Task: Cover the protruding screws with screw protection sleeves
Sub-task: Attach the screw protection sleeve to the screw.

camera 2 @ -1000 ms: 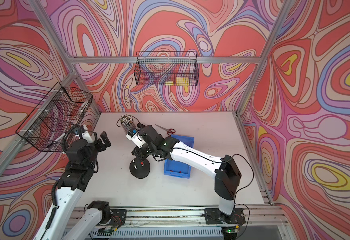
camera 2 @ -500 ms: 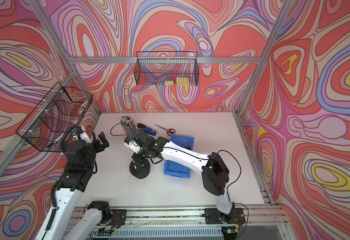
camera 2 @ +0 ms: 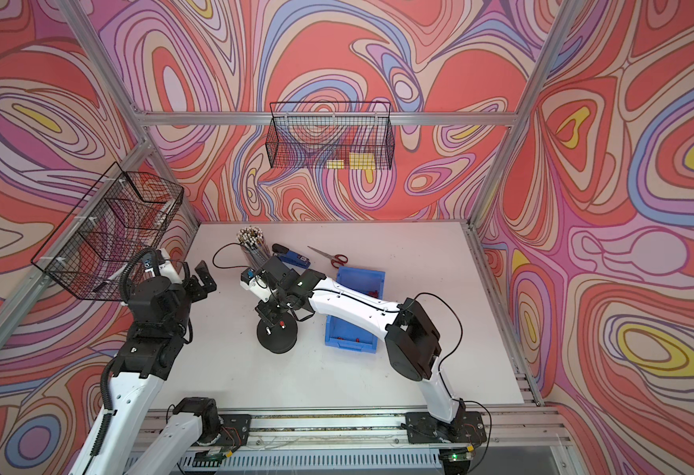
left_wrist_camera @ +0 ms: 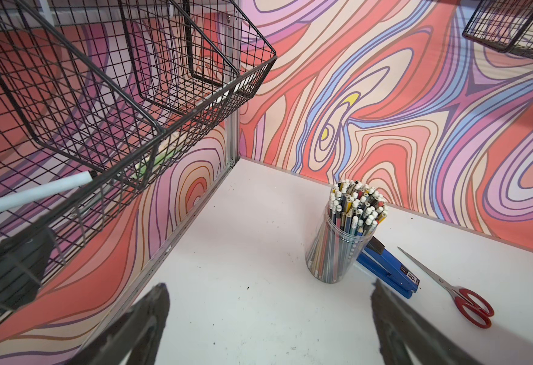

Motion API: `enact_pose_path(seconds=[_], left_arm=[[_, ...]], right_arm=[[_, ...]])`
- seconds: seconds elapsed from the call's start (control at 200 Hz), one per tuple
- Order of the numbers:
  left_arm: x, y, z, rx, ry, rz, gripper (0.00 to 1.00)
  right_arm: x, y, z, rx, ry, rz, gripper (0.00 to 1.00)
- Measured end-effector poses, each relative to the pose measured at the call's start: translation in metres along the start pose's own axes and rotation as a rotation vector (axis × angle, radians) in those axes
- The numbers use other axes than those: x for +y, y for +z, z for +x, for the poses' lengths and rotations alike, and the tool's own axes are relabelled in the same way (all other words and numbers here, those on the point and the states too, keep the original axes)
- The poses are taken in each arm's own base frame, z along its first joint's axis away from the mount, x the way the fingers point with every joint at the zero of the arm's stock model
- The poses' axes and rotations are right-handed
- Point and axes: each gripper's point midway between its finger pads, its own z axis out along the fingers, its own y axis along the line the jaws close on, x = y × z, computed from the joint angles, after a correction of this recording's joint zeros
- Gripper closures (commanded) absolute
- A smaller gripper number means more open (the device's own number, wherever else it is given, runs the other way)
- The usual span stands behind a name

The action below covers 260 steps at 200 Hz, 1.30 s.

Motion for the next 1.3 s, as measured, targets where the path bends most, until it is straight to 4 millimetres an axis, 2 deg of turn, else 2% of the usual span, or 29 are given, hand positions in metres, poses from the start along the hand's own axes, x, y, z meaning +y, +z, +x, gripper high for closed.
enact_pose_path(seconds=[0.786, 0.861, 0.926, 1.302], left_arm=[[0.001, 0.0, 0.0, 0.0, -0.004, -0.003, 0.01], [0.0, 0.0, 0.0, 0.0, -0.004, 0.0, 0.01], [0.0, 0.0, 0.0, 0.001, -0.004, 0.001, 0.01], [0.0, 0.0, 0.0, 0.001, -0.008, 0.004, 0.0]], right_arm=[[-0.002, 0.008, 0.002, 0.017, -0.001, 0.001, 1.0], [-0.002, 0.008, 0.002, 0.018, 0.0, 0.004, 0.89], [-0.004, 0.008, 0.002, 0.02, -0.001, 0.009, 0.84], [-0.005, 0.011, 0.004, 0.027, 0.016, 0.016, 0.77]])
